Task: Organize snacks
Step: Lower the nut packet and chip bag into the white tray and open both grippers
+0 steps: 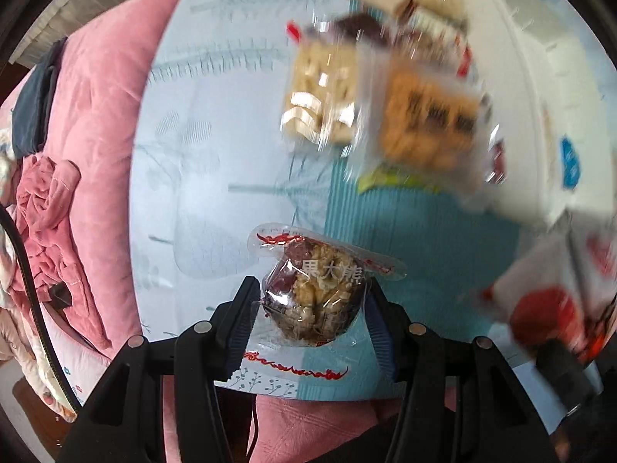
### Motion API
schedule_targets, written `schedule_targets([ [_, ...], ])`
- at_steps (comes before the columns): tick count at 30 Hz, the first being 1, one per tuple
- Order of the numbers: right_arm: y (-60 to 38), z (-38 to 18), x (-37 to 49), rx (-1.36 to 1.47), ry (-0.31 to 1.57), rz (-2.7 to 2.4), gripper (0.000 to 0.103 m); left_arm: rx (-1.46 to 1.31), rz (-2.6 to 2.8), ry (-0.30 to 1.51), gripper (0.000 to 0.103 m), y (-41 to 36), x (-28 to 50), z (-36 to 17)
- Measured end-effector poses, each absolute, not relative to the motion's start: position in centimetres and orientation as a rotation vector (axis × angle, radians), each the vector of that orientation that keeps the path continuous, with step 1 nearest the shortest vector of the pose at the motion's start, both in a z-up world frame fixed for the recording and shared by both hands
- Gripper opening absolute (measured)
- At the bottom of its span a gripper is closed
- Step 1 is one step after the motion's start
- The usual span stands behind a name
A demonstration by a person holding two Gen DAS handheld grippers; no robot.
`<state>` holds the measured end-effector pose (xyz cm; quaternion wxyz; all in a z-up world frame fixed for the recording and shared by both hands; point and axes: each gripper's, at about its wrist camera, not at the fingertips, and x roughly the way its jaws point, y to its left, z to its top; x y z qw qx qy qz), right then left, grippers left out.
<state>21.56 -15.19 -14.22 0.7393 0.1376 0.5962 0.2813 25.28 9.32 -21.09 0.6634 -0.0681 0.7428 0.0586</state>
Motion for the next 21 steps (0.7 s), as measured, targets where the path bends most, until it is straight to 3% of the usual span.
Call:
schedule_targets([
  [11,-18.9,-9.3,21.0,0.038,1.130,0.617,0.056,-0.206,0.065,1.516,0.053,1.2,27.7,-11.4],
  [21,-24.0,-8.1,22.6,-0.026,1.064,0.507,0.057,-0.207,-0.059,1.457,0.053,-5.1,29.7,-10.0],
])
